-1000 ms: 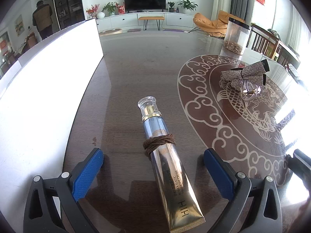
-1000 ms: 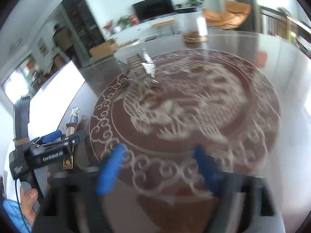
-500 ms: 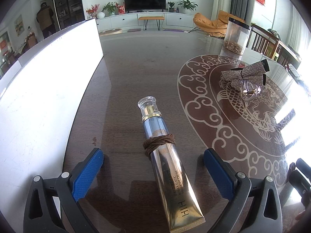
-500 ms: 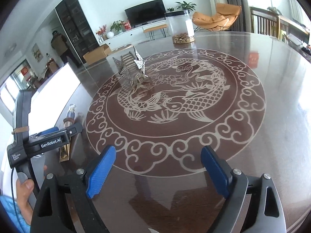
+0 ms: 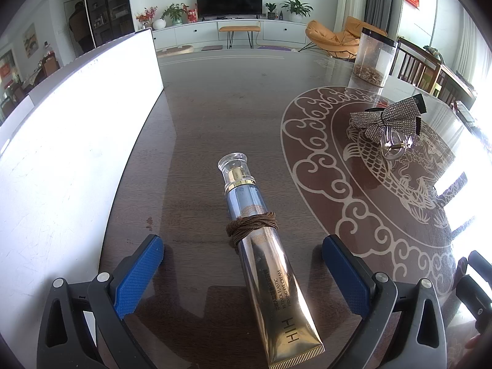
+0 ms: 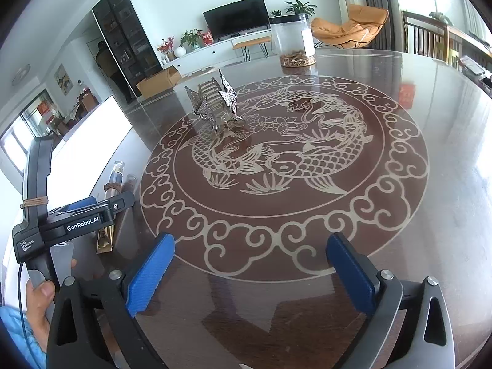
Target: Organize objects
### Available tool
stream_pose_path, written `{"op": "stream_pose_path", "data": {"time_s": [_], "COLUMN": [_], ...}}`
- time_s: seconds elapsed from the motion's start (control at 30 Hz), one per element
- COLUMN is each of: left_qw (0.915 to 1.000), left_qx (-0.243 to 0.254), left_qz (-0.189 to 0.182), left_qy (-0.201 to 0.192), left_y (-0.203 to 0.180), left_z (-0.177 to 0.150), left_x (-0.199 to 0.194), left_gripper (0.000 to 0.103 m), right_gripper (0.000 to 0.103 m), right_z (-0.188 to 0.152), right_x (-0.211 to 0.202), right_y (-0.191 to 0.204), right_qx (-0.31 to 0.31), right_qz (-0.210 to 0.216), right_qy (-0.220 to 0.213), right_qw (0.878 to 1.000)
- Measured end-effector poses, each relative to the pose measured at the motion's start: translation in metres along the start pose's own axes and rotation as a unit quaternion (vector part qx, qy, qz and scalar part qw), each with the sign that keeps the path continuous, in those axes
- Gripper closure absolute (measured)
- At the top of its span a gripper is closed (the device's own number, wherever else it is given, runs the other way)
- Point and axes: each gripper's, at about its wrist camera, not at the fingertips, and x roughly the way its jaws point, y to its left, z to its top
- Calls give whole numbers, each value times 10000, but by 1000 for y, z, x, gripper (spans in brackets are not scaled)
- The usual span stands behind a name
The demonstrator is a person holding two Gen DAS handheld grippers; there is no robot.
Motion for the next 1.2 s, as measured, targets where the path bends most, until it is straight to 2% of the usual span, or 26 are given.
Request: {"op": "stream_pose_path", "data": {"time_s": [1.2], "left_qw": [10000], "left_qx": [-24], "left_qz": [-27], "left_qy": [4], "left_y": [0], "left_z": [0], "left_x": [0], "left_gripper": [0], "right_gripper": [0], "right_z": [0], "right_x": [2], "right_y": [3], "right_qx": [-62], "right_qz": [-32], "right_qy": [40], "right_qw": [10000]}}
